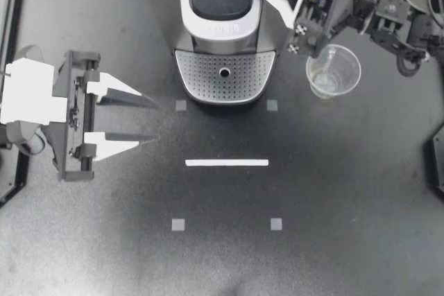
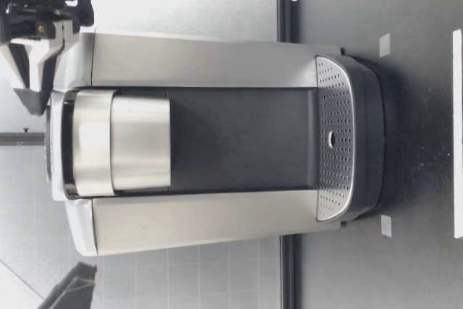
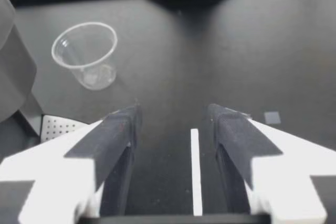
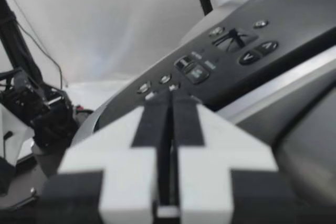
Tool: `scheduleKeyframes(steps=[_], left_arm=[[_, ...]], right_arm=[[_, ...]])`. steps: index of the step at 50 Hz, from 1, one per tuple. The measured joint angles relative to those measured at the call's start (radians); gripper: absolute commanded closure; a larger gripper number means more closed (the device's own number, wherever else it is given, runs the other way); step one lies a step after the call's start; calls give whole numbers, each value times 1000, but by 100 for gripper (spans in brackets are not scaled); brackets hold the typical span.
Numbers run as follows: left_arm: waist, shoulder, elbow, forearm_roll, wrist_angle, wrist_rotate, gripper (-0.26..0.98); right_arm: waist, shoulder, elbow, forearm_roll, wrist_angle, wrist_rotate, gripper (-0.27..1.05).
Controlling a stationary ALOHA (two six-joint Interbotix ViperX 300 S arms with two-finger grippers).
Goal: Place the coffee capsule inside the capsule container, then place the cup onto the center of the cup tray, then push the 'Hot Water' and 'Travel Mug' buttons.
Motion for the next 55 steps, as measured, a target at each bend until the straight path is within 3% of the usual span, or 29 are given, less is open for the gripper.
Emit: scheduleKeyframes(steps=[13,24,33,46,55], left_arm=[[0,0,3,-5,-2,-2,27],[12,20,20,-17,-2,-2,28],[21,43,21,-17,-3,-2,28],[21,46,35,-18,-3,-2,28],[21,46,38,-18,-5,-2,28]], right_arm=[[0,-215,103,37,184,51,67],[-35,-397,267,94,495,170,67],[-83,-500,396,97,580,293,67],[-201,-535,500,98,669,420,62],[-216,-505,529,98,675,449,48]])
